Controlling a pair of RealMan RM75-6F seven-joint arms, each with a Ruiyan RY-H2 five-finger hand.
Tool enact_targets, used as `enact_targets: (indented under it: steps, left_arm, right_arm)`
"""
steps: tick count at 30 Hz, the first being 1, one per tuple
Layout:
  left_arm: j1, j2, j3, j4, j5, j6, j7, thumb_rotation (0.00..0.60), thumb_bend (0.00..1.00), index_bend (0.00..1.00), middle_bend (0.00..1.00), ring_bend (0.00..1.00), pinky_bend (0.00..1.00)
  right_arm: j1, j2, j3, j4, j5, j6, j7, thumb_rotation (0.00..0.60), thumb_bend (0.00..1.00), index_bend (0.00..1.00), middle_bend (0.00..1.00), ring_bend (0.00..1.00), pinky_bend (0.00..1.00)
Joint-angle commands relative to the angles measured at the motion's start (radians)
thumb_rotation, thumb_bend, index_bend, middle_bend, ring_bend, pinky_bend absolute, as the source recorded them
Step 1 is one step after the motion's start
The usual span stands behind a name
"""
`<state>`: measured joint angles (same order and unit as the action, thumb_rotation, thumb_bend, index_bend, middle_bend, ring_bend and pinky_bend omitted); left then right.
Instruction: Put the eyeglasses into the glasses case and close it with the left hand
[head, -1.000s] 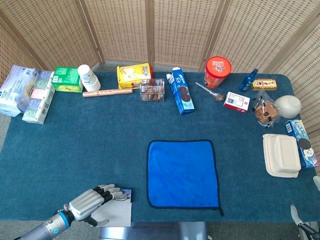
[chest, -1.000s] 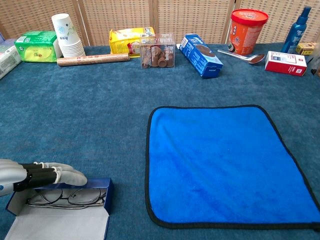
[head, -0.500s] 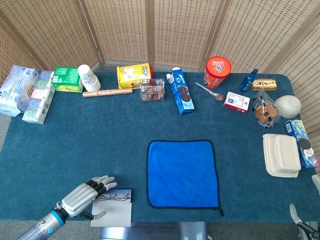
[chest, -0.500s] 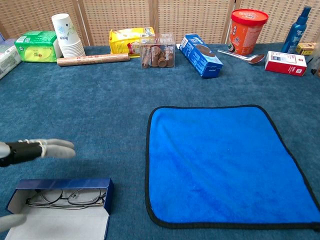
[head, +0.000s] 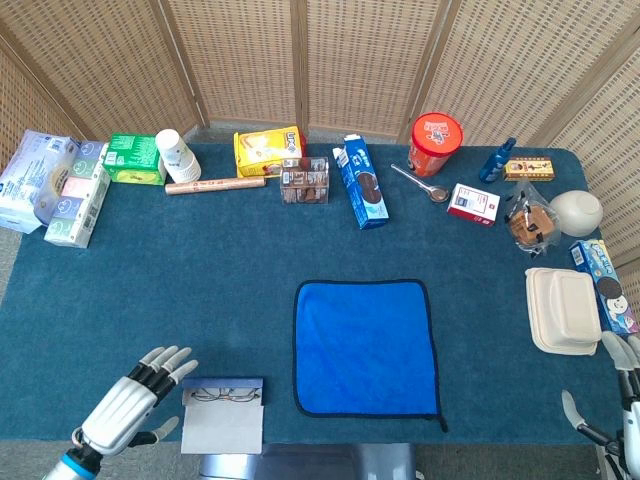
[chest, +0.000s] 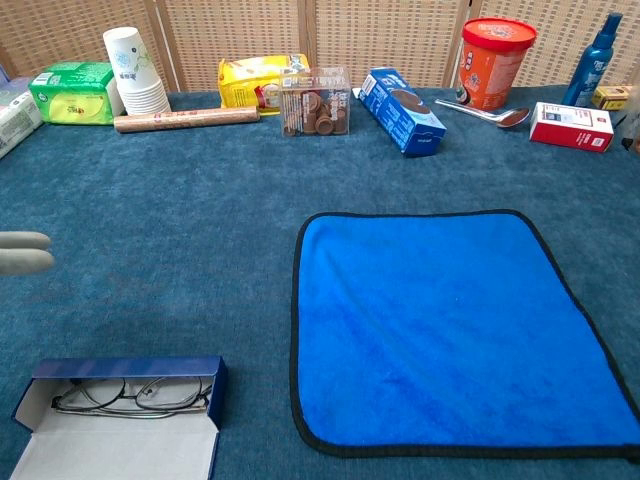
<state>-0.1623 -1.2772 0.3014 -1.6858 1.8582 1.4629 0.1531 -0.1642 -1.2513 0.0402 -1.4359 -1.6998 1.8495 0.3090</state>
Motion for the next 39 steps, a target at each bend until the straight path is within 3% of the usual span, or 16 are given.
enact_targets:
  steps: [1, 9, 16, 27, 39]
  left_arm:
    - [0.094, -0.086, -0.004, 0.105, 0.063, 0.119, 0.062, 0.6, 0.29, 0.03, 0.03, 0.0, 0.03]
    - [0.176, -0.134, 0.042, 0.244, 0.093, 0.134, 0.115, 0.599, 0.29, 0.0, 0.0, 0.0, 0.02]
    - [0.222, -0.187, 0.04, 0.386, 0.14, 0.177, 0.162, 0.599, 0.29, 0.0, 0.0, 0.0, 0.01]
    - [0.275, -0.275, 0.035, 0.597, 0.183, 0.265, 0.111, 0.599, 0.29, 0.0, 0.0, 0.0, 0.0]
    - [0.242, -0.304, 0.023, 0.649, 0.238, 0.225, 0.207, 0.6, 0.29, 0.0, 0.0, 0.0, 0.0]
  right_arm:
    - [0.014, -0.005, 0.003, -0.004, -0.006, -0.013, -0.006, 0.476, 0.34, 0.07, 0.13, 0.0, 0.09]
    - [0.049, -0.016, 0.002, 0.012, -0.018, -0.045, 0.004, 0.475, 0.35, 0.07, 0.13, 0.0, 0.09]
    - [0.058, -0.029, -0.003, 0.056, -0.014, -0.048, 0.044, 0.476, 0.35, 0.07, 0.13, 0.0, 0.09]
    - [0.046, -0.037, -0.019, 0.117, -0.025, -0.001, 0.107, 0.475, 0.34, 0.07, 0.13, 0.0, 0.09]
    - [0.01, -0.031, -0.03, 0.148, -0.023, 0.07, 0.148, 0.475, 0.34, 0.07, 0.13, 0.0, 0.09]
